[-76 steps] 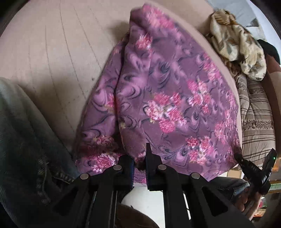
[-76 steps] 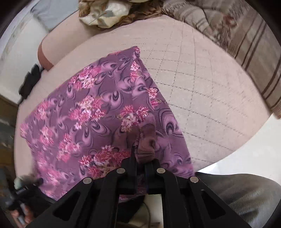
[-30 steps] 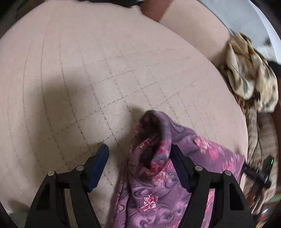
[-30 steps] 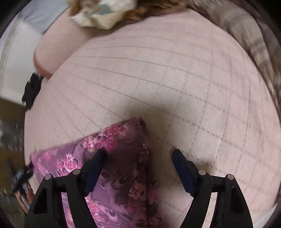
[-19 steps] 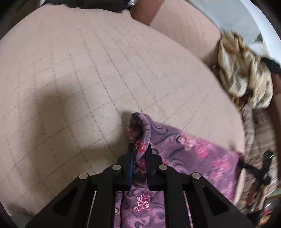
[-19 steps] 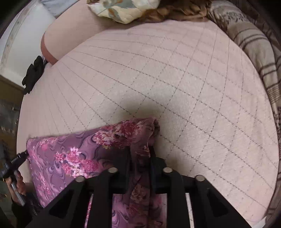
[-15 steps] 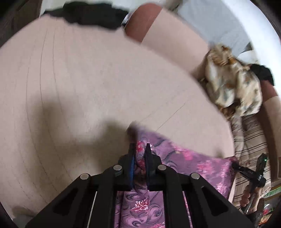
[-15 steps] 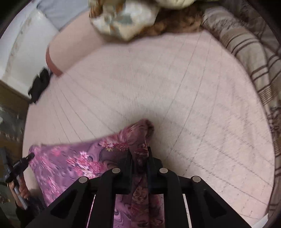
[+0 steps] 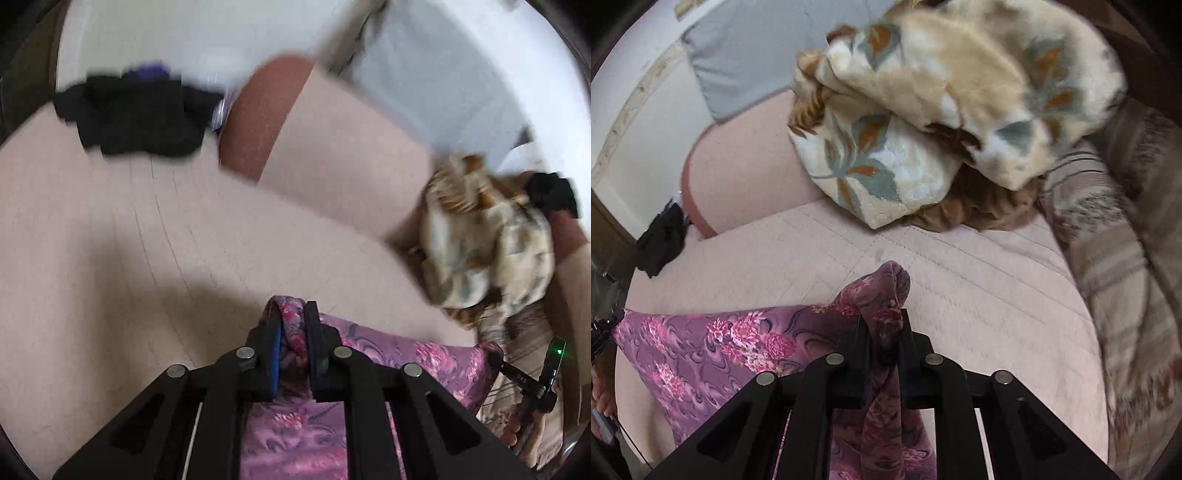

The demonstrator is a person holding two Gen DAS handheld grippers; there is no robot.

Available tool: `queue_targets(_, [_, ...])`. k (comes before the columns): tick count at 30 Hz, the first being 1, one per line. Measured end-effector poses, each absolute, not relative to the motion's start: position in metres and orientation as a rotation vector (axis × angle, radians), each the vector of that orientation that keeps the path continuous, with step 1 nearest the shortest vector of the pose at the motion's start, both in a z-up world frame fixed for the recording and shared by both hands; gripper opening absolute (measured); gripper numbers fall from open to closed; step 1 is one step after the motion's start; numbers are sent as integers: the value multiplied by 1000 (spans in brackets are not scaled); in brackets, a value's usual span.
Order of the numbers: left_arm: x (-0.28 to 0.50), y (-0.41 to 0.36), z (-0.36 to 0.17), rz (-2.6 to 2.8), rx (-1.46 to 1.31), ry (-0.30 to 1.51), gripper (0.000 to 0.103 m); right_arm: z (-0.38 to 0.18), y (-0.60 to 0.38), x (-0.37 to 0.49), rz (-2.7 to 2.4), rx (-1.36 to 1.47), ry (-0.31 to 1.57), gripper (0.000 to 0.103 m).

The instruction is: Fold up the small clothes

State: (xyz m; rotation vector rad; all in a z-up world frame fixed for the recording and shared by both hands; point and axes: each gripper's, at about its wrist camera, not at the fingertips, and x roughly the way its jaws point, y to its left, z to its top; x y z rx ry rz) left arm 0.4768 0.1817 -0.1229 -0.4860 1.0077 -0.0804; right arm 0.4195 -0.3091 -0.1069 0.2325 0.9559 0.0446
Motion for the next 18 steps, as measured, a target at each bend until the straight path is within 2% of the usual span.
queue_targets(2, [477, 177, -152, -57, -468, 1088, 26, -135, -315, 440, -1, 208, 1032, 29])
queue_targets(3, [470, 176, -160, -59, -467, 1105, 29, -150, -319, 442, -59, 191, 1074, 36])
queue_targets(5, [435, 179, -175, -74, -495, 1114, 42, -163, -332, 425, -84, 240, 1110, 41])
queue_targets(6, [417, 179, -178, -76, -507, 1119, 44, -163, -337, 411, -67, 289, 1108, 59])
queue_targets(7, [396, 181, -181, -72, -532, 1126, 45, -163, -339, 393, -49, 335, 1113, 72])
queue_targets(10, [352, 178, -188, -64, -601, 1148, 45, -163, -335, 328, 29, 521, 1164, 73])
queue_targets(14, [330, 148, -196, -141, -598, 1186, 45, -174, -323, 272, 98, 730, 1184, 73])
queue_targets(15, [332, 141, -199, -149, -562, 1197, 45, -182, -321, 268, 117, 761, 1189, 70])
queue_targets(16, [332, 139, -201, -148, -552, 1201, 44, -189, -318, 268, 129, 778, 1206, 62])
queue_targets(18, [331, 142, -204, -131, -578, 1208, 39, -197, -312, 276, 144, 783, 1228, 58])
